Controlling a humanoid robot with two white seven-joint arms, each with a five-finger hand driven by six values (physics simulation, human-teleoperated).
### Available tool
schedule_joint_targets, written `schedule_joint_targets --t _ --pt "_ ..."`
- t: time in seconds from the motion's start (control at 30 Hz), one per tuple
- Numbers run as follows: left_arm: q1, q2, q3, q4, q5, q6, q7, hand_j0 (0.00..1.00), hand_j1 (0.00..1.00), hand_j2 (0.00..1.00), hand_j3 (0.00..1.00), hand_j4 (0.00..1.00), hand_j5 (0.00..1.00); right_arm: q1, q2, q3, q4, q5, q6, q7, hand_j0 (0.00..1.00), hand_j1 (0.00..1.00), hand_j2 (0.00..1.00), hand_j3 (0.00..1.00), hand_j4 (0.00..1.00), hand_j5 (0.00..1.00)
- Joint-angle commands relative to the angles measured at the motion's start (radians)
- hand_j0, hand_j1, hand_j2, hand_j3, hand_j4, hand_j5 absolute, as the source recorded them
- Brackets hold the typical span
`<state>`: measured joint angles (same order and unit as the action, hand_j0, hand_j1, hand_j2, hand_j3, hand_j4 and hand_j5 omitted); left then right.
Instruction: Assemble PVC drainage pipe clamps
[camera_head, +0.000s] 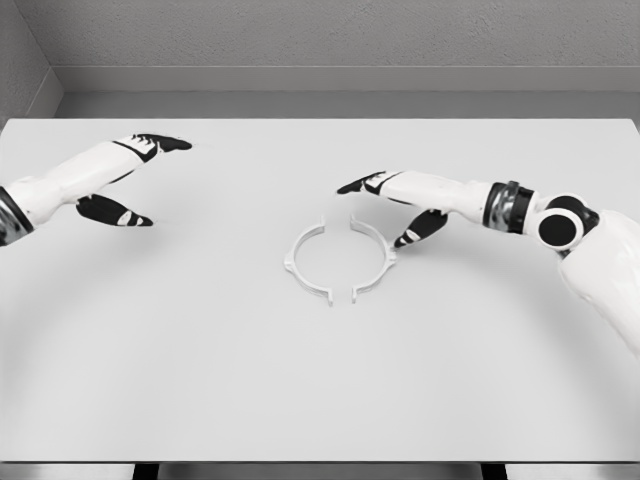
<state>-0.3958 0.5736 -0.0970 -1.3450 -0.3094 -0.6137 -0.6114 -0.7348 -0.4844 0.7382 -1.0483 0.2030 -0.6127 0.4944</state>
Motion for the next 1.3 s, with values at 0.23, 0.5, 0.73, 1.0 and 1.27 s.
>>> schedule_joint_targets --t 0.23,0.5,0.73,1.0,1.27 --pt "0.0 0.048 0.016 -0.02 0.062 0.003 0.001 1.0 1.0 1.0 1.0 1.0 1.0 0.015 -0.034 -0.025 0.022 -0.007 0.002 0.0 1.0 1.0 1.0 1.0 1.0 1.0" --pt "0.032 0.16 0.016 -0.02 0.133 0.003 0.001 1.0 1.0 1.0 1.0 1.0 1.0 0.014 -0.026 -0.017 0.019 -0.007 0.002 0.0 1.0 1.0 1.0 1.0 1.0 1.0" --pt "0.032 0.212 0.025 -0.02 0.216 0.003 0.001 1.0 1.0 1.0 1.0 1.0 1.0 0.012 -0.01 -0.01 0.016 -0.005 0.002 0.0 1.0 1.0 1.0 1.0 1.0 1.0" --pt "0.028 0.21 0.01 -0.02 0.211 0.003 0.001 1.0 1.0 1.0 1.0 1.0 1.0 0.012 0.001 0.004 0.016 -0.005 0.002 0.006 1.0 1.0 1.0 1.0 1.0 1.0" --pt "0.035 0.207 0.0 -0.075 0.207 0.003 0.001 1.0 1.0 1.0 1.0 1.0 1.0 0.014 0.003 0.007 0.017 -0.005 0.002 0.006 1.0 1.0 1.0 1.0 1.0 1.0"
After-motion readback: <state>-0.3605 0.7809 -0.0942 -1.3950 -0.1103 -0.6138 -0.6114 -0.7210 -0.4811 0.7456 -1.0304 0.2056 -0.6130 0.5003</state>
